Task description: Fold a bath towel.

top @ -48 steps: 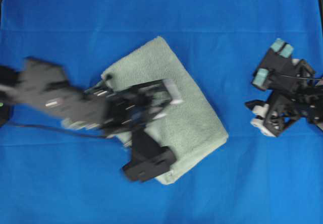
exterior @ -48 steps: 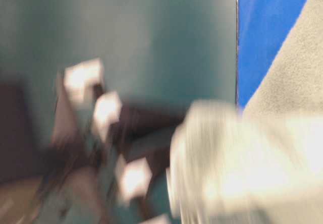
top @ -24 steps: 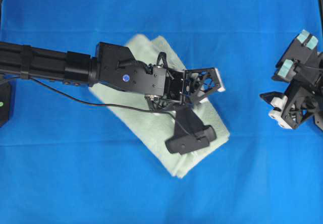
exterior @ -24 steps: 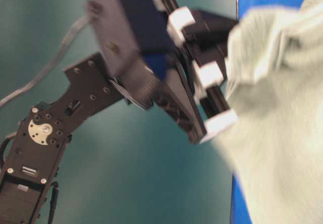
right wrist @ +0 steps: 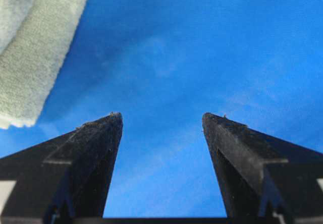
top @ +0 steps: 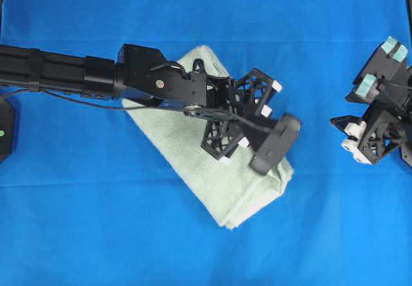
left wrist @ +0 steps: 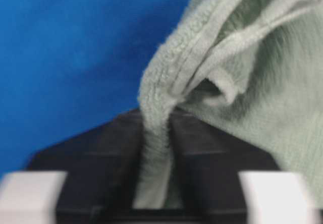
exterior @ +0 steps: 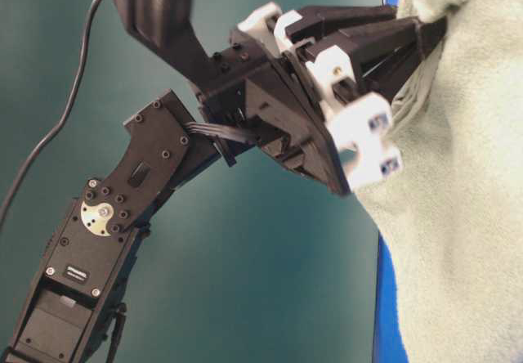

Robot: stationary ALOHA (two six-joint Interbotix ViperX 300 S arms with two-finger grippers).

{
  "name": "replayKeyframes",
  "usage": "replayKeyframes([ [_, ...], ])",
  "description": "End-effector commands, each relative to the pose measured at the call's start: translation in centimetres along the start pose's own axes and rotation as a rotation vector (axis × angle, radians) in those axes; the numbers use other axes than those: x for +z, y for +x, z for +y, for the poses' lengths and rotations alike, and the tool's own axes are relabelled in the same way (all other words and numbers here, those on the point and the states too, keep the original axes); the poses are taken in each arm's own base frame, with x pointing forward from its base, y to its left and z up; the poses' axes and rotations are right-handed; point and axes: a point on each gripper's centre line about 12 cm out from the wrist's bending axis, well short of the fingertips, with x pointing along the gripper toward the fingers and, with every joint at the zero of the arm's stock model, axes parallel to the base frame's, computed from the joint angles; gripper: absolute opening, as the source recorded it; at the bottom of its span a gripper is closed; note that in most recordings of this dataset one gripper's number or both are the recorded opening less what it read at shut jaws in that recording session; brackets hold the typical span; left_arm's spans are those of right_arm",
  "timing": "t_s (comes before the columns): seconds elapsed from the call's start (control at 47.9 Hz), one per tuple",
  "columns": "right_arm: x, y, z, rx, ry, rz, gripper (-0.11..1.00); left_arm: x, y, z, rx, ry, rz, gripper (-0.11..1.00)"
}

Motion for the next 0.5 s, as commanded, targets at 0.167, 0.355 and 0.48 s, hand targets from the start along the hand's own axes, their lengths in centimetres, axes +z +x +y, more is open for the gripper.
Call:
replayKeyframes([
  [0.167, 0.4, -0.3, 0.3, 0.014, 0.003, -0.014, 0.65, 0.7, -2.8, 1.3, 0.051, -0.24, -0.064, 0.74],
  [0.355, 0.6, -0.4, 0.4, 0.02, 0.001, -0.021, 0.65, 1.5, -5.6, 1.8, 0.076, -0.257, -0.115, 0.87],
  [0.48, 1.2, -0.7, 0.9, 0.053, -0.009, -0.05, 0.65, 2.3, -8.5, 1.9, 0.095, -0.267, -0.166, 0.87],
])
